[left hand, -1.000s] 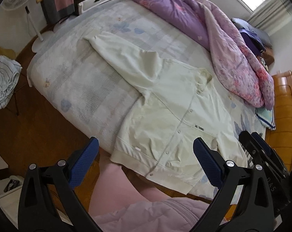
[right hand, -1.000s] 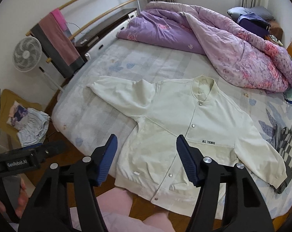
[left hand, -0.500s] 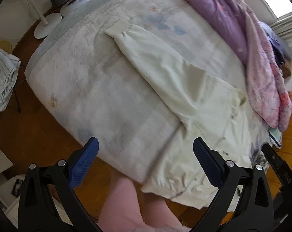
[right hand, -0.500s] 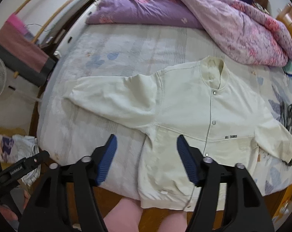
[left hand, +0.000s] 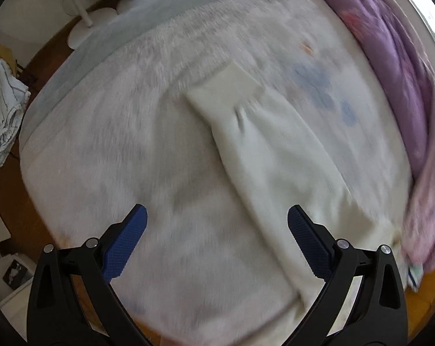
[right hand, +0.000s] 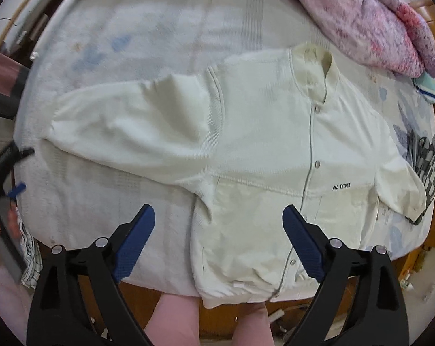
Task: Fold large clothes
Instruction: 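Reach the left tool to the jacket sleeve cuff and grasp it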
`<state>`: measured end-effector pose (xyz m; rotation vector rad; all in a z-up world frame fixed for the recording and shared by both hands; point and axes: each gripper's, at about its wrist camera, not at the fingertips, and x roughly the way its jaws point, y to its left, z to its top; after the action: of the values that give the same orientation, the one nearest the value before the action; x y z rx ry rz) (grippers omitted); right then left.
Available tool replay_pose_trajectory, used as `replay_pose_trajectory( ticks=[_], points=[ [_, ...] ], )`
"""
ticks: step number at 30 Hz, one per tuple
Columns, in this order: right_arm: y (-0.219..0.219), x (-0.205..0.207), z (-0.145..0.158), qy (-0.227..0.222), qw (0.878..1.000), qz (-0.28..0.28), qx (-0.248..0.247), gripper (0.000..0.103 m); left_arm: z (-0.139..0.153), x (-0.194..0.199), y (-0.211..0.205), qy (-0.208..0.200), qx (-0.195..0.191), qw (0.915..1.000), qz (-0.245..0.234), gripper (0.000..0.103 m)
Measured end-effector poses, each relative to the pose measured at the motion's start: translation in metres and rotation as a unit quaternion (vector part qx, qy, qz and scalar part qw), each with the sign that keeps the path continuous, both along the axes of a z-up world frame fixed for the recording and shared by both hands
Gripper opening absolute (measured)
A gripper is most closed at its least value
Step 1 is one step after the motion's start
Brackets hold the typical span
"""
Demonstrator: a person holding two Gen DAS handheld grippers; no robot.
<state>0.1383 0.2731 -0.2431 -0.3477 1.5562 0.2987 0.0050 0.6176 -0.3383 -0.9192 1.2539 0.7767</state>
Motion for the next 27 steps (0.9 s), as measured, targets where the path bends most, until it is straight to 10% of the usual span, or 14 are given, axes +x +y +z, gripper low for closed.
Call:
replay_pose_trajectory(
  ticks=[12, 21, 27],
  points=[
    [-0.007, 0.010, -0.048, 0.055, 0.997, -0.016, -0.045, 0.087, -0.093, 0.051, 0.053, 0.025, 0.050, 0.9984, -0.007, 0.097],
    [-0.018, 0.021, -0.065, 0.062, 0.997, -0.036, -0.024, 0.087, -0.072, 0.056, 0.052, 0.019, 0.122, 0.9920, -0.025, 0.014],
    [-0.018, 0.034, -0.065, 0.045, 0.992, -0.046, 0.104, 0.087, -0.018, 0.046, 0.052, -0.023, 0.137, 0.9902, -0.015, 0.009]
  ],
)
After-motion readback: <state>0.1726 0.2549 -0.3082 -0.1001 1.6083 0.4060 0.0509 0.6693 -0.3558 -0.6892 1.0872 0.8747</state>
